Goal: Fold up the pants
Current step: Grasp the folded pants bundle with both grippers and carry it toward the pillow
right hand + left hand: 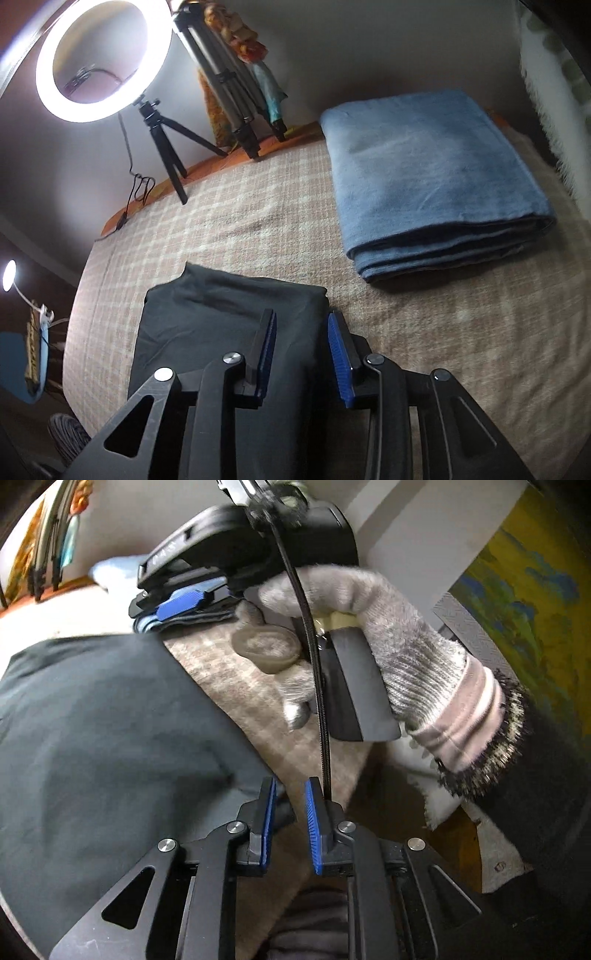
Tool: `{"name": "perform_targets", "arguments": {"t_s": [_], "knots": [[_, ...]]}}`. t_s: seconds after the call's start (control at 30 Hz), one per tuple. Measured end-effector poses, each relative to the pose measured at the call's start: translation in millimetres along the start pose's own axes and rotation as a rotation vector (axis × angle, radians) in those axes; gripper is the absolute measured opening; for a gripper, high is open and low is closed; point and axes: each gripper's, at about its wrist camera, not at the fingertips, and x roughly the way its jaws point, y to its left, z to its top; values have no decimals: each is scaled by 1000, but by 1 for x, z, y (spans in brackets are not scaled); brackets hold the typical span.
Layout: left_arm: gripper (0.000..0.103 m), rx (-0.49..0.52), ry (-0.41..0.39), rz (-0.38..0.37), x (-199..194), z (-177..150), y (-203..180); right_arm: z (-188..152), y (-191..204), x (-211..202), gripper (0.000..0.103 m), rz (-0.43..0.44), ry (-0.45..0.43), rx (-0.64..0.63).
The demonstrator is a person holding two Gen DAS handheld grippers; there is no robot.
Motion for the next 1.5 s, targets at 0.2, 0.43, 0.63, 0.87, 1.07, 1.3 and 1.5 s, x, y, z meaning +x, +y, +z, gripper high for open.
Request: {"name": "perform_targets", "arguments": {"t_s": [0.2,0.43,0.63,0.87,1.07,1.3,1.5], "knots": [[31,-39,-83,60,-75,-13,24,-25,6,-17,63,56,43,-72],[58,-192,-135,226,-137,-33,109,-59,-15,-2,74,168,118,-37],[58,-461,-118,153,-134,-48,185,-73,-37,14,75,303,144,58],[58,-521,-95,110,-104,-50,204,-79,-44,34,76,426,170,87],[56,-514,-123,70,-95,-42,211,-81,-45,36,79,481,157,73],[33,-528,-133,60,-85,-37,217,-84,-46,43,65,548,162,83],[13,-538,-143,78,-77,-34,219,-81,-34,47,41,521,148,59]]}}
